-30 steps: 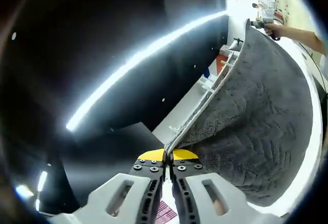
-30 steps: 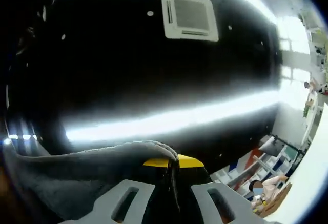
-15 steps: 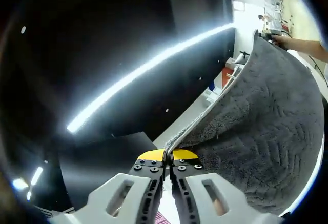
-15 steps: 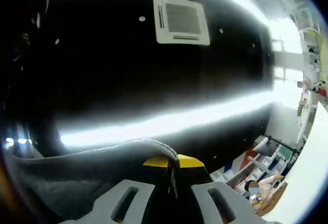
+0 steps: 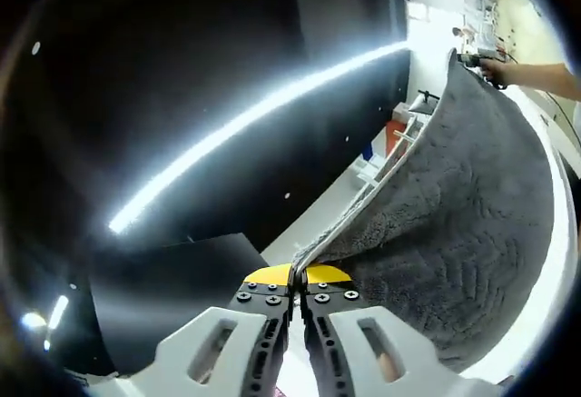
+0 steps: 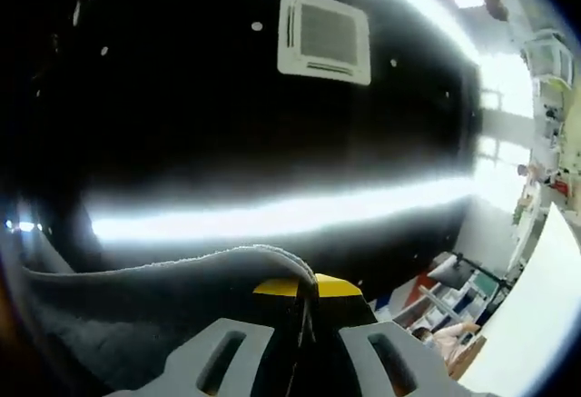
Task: Open the folded towel by lifting each exposed corner and separating the folded layers until the towel lies flat within the target outline without major curled edges
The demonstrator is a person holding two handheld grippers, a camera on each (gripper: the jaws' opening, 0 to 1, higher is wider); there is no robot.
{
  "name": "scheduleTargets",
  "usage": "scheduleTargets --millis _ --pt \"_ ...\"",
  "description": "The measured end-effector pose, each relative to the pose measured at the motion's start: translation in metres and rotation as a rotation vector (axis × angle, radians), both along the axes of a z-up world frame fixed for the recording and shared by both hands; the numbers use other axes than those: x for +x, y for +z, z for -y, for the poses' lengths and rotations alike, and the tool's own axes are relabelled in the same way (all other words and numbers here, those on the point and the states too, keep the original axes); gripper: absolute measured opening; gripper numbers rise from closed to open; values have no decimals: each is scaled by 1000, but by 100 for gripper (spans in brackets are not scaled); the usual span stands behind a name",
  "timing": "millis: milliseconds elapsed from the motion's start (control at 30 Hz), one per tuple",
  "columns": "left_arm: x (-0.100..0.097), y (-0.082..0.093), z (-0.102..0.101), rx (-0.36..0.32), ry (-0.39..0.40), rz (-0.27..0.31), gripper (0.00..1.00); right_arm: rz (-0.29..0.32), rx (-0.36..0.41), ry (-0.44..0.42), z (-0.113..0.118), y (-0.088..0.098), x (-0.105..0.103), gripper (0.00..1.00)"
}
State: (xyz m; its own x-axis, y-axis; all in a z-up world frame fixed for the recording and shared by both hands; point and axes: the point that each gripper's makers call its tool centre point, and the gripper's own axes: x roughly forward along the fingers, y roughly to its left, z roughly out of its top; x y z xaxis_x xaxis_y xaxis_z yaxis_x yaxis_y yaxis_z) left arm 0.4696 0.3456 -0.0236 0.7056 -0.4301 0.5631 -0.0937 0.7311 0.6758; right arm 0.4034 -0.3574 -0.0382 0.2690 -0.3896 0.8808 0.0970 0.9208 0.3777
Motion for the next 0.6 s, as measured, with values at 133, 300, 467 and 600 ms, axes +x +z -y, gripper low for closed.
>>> scheduleTargets --millis 133,300,467,600 --pt "-6 5 -4 -27 -9 35 2 19 -9 -8 -2 2 -10 0" --pt "-9 6 -11 -50 -10 32 2 39 -13 8 -6 4 -12 0" --pt "2 -1 -15 -48 -10 1 2 -3 -34 -23 -13 -2 12 0" --pt "28 -21 -9 6 -42 -86 2 -156 -8 37 -8 -26 67 0"
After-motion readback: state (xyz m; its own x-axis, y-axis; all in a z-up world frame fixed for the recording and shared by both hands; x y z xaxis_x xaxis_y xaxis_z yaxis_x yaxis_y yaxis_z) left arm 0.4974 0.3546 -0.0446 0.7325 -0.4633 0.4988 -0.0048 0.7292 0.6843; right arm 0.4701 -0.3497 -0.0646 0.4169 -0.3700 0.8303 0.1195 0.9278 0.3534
